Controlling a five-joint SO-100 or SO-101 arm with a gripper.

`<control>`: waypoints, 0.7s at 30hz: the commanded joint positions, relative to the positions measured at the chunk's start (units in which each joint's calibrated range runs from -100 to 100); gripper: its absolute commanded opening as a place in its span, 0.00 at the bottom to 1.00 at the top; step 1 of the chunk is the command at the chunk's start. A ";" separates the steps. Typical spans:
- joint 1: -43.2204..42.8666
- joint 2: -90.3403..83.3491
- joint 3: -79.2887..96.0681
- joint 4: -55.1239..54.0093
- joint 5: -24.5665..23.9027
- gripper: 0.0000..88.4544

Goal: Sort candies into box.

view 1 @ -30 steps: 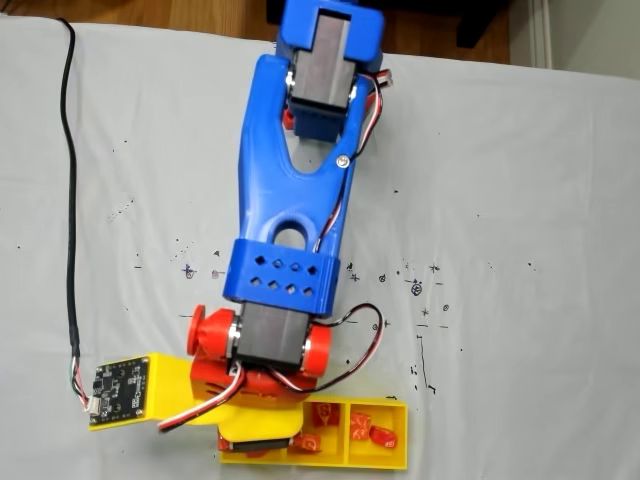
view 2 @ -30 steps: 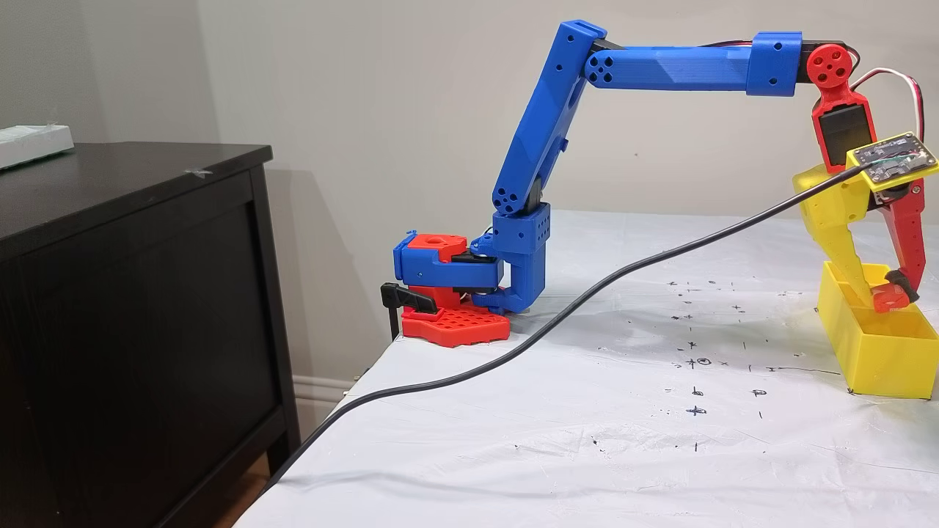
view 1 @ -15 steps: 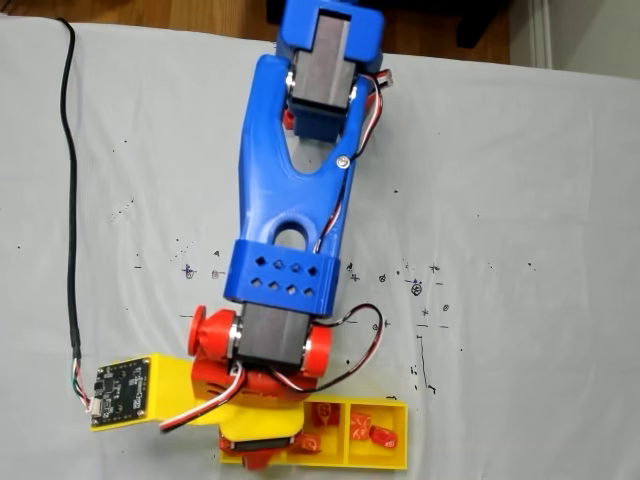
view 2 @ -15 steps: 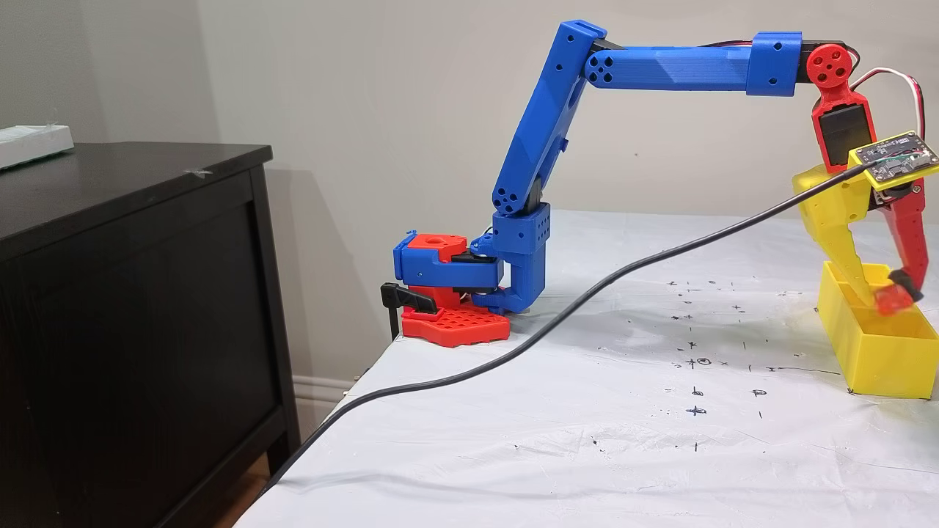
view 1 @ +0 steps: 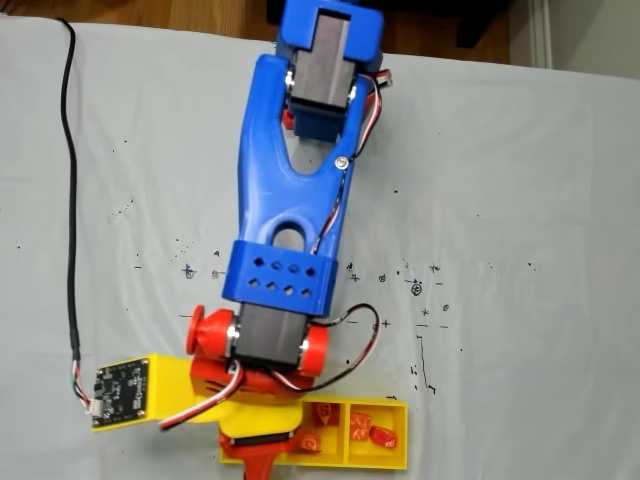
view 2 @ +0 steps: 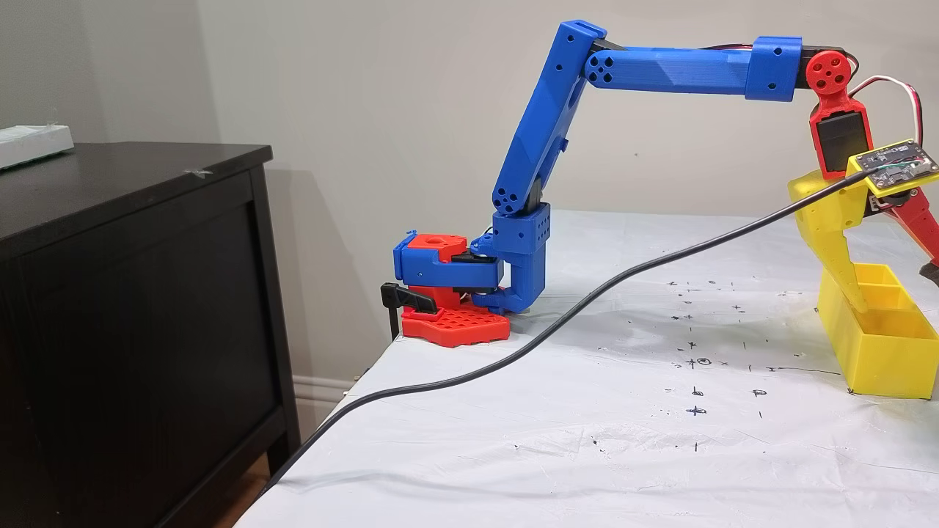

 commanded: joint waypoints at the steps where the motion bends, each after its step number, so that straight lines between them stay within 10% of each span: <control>1: 0.45 -6.32 -0.20 -0.40 0.54 0.26; 7: 0.63 -10.30 2.71 -0.81 0.39 0.01; 21: -1.82 -34.64 29.75 -7.44 0.20 0.00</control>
